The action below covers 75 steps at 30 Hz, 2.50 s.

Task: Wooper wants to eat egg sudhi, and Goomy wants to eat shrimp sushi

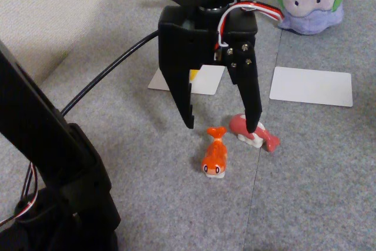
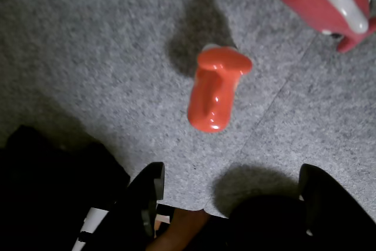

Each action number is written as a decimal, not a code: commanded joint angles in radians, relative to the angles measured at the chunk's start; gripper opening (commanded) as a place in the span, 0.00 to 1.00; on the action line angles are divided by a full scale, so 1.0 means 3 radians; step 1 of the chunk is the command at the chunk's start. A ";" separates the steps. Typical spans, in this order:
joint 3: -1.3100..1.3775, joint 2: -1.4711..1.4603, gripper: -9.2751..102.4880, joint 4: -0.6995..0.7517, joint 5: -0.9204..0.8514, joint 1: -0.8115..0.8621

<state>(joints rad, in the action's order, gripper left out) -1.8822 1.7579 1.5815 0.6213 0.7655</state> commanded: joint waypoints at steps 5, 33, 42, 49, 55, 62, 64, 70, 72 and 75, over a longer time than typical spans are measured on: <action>-0.0291 0.0138 0.33 -0.0159 -0.0123 0.0061; -0.1176 0.0133 0.32 -0.1575 0.0194 -0.0036; -0.1877 0.0143 0.32 -0.2250 0.0501 -0.0476; -0.1877 0.0143 0.27 -0.2260 0.0511 -0.0460; -0.1877 0.0143 0.19 -0.2209 0.0511 -0.0445; -0.1871 0.0143 0.11 -0.2066 0.0516 -0.0440; -0.1871 0.0169 0.12 -0.2066 0.0516 -0.0414; -0.1877 0.0435 0.09 -0.1923 0.0481 -0.0358; -0.1871 0.0542 0.11 -0.1882 0.0506 -0.0373; -0.1871 0.0670 0.20 -0.1682 0.0511 -0.0378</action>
<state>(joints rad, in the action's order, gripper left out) -2.4590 1.9113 1.0370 0.7701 0.6443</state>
